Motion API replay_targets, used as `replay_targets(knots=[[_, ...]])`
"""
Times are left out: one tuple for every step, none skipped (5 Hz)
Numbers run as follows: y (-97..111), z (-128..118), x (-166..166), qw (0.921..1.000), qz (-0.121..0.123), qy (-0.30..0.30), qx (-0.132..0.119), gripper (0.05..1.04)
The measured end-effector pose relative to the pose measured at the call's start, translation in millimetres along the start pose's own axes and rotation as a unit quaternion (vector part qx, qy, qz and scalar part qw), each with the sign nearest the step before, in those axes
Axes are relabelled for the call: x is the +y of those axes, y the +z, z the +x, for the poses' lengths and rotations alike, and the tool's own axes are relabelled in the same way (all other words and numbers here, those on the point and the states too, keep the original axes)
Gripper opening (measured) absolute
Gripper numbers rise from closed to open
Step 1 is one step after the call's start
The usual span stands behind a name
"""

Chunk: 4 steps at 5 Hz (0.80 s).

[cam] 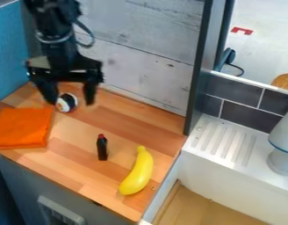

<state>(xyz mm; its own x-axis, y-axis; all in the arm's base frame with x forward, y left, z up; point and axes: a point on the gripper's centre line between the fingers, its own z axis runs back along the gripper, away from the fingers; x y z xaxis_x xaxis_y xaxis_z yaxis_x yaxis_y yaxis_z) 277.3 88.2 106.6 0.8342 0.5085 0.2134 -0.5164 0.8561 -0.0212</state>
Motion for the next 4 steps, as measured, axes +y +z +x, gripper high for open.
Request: replay_targets(knots=[[-15,41,21,0.9991,-0.013,-0.039,-0.004,1.001],[-37,80,39,0.9933,-0.023,-0.112,0.02,1.001],[-58,102,49,0.9833,-0.006,-0.175,0.05,1.001],[-75,115,52,0.9741,0.003,-0.222,0.044,1.001]])
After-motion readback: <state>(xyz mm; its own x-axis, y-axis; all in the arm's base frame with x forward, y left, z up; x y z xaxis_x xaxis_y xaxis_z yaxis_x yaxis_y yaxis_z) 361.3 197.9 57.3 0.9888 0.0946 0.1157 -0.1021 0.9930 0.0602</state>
